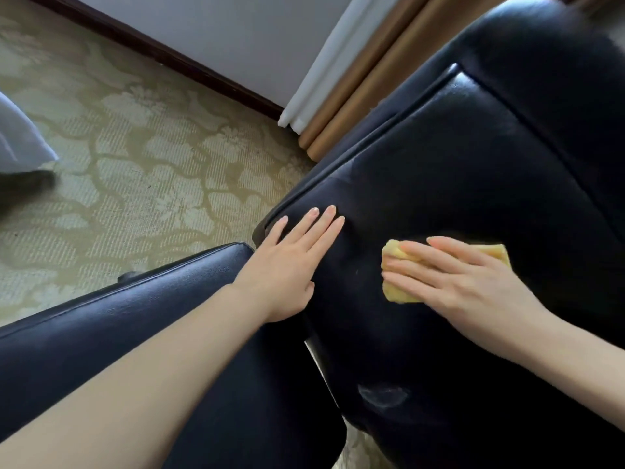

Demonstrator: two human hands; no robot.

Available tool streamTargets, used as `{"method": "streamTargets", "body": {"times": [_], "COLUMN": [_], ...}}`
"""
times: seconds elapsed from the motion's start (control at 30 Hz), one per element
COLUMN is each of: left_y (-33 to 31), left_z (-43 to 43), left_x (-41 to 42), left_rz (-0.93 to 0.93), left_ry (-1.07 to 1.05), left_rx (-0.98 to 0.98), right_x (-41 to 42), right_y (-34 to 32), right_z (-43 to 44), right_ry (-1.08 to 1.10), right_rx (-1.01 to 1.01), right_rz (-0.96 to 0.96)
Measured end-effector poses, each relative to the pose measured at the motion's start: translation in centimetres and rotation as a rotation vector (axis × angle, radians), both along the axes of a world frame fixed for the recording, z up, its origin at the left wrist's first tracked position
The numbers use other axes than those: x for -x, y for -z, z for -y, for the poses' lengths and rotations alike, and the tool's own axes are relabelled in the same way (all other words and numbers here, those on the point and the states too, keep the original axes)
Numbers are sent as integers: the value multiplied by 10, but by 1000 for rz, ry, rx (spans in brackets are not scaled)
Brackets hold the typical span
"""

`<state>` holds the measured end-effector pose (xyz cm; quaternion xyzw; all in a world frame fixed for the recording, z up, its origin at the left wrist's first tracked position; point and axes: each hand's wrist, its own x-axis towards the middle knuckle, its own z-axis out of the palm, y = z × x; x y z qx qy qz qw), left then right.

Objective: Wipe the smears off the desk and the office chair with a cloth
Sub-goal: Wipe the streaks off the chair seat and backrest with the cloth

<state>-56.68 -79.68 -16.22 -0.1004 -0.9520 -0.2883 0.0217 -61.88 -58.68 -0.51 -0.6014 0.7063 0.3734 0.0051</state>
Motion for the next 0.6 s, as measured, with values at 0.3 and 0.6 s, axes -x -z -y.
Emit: {"method": "streamTargets", "body": {"times": [0.3,0.6], "left_y": [-1,20], "left_z": [-6,7], "left_x": [13,-7], "left_rz": [85,-4], "left_ry": [62,54], "left_rx": [-5,-40], "right_x": [75,67], "right_y": [-22,70], "right_z": [82,160], "right_ry": [46,108], "right_rx": [517,23], "right_rz": [-307,-117]}}
